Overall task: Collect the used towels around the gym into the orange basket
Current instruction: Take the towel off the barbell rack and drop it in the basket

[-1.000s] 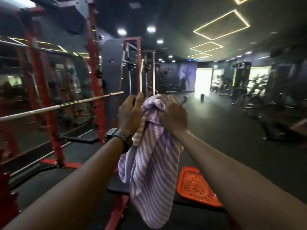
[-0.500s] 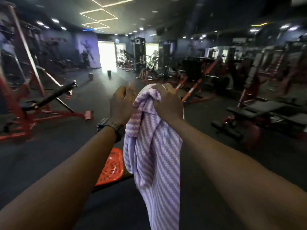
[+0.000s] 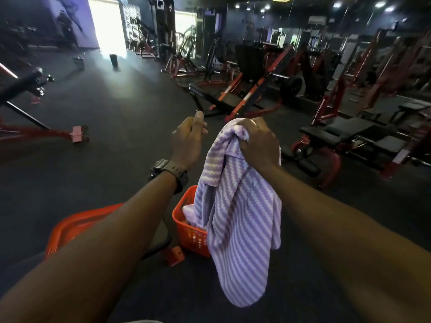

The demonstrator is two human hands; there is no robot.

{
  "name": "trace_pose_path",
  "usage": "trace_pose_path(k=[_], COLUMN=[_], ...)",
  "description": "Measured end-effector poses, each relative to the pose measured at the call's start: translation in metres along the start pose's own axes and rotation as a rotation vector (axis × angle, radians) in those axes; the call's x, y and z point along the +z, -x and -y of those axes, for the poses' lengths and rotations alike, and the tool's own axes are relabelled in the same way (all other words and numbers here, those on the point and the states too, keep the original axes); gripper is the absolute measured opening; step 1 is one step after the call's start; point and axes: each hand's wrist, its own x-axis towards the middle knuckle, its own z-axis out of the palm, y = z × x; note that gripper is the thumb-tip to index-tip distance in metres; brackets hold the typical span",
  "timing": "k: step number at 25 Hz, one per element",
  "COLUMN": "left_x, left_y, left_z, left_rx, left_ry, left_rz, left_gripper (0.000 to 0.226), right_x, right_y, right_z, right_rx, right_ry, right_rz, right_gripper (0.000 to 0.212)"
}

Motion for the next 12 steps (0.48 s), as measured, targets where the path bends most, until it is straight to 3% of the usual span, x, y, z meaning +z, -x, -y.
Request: trace_pose_path(k=[12], left_x=[0.102], left_y=[-0.166], left_z=[0.196], left_rx=[-0.188], left_ry=[-0.088], left_rz=[-0.134], left_gripper=[0.049], right_x=[0.243], right_y=[-0.102], right_z=[-0.122], right_rx=[-0.008], right_ry=[-0.119], right_rz=[0.158], right_gripper=[0.026])
